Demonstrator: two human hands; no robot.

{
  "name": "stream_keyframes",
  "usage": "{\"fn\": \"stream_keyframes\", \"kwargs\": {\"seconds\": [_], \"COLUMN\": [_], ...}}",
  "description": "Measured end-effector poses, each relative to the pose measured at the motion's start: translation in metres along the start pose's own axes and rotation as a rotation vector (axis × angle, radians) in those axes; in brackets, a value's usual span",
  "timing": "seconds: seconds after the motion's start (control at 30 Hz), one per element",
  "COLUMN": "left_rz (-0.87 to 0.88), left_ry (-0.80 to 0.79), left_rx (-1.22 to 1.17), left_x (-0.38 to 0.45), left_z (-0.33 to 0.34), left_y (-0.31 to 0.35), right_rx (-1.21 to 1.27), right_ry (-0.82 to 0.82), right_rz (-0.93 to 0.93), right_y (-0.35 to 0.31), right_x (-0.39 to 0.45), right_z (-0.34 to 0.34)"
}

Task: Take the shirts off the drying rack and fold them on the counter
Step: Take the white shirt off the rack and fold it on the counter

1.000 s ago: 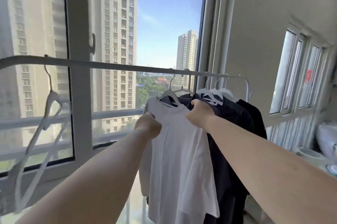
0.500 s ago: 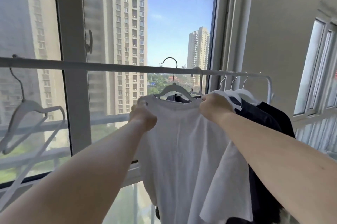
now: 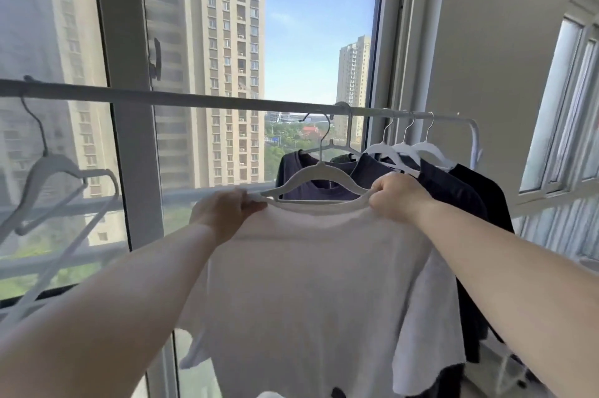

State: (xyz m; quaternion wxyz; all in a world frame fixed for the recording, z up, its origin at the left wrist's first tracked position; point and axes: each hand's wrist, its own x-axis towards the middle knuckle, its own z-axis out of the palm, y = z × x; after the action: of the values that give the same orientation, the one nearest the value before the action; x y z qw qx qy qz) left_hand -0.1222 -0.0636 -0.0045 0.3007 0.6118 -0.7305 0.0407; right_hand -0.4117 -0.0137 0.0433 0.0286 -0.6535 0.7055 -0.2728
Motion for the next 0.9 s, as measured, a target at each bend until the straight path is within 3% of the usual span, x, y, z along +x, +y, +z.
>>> {"fn": "stream_keyframes", "kwargs": {"seconds": [0.1,0.2,0.3,0.43,0.6,0.7,0.9], "left_rz": [0.070,0.051,-0.037,-0.065,-0.256,-0.347,-0.442], "left_ry": [-0.012,-0.070,-0.250,-0.526,-0.694,-0.648,-0.368], "left_rx": [0.050,-0.002,-0.279,-0.389,-0.543,-0.596,-0.844], "left_x": [-0.034,-0.056,-0.094,-0.148,-0.211,-0.232,-0.253], "left_z": [0.002,-0.001,-0.003,-0.008,-0.014,-0.025,-0.050], "left_y": [0.022,0.038,0.054,0.076,0.077,0.066,0.043], "right_rx": [0.038,0.304,0.424,0.491,0.506,0.529,0.492], "right_ry": [-0.150,-0.200,-0.216,-0.272,-0.333,-0.349,-0.364], "right_rz": [-0.073,-0.153,-0.132,-0.057,-0.088,-0.122,-0.126], "right_y": [-0.001,-0.008,0.002,0.025,0.032,0.025,0.021], "right_x": [-0.018,-0.035,-0.062,-0.095,-0.139,-0.151,-0.158], "right_z": [0.001,0.003,0.009,0.029,0.045,0.043,0.040]}}
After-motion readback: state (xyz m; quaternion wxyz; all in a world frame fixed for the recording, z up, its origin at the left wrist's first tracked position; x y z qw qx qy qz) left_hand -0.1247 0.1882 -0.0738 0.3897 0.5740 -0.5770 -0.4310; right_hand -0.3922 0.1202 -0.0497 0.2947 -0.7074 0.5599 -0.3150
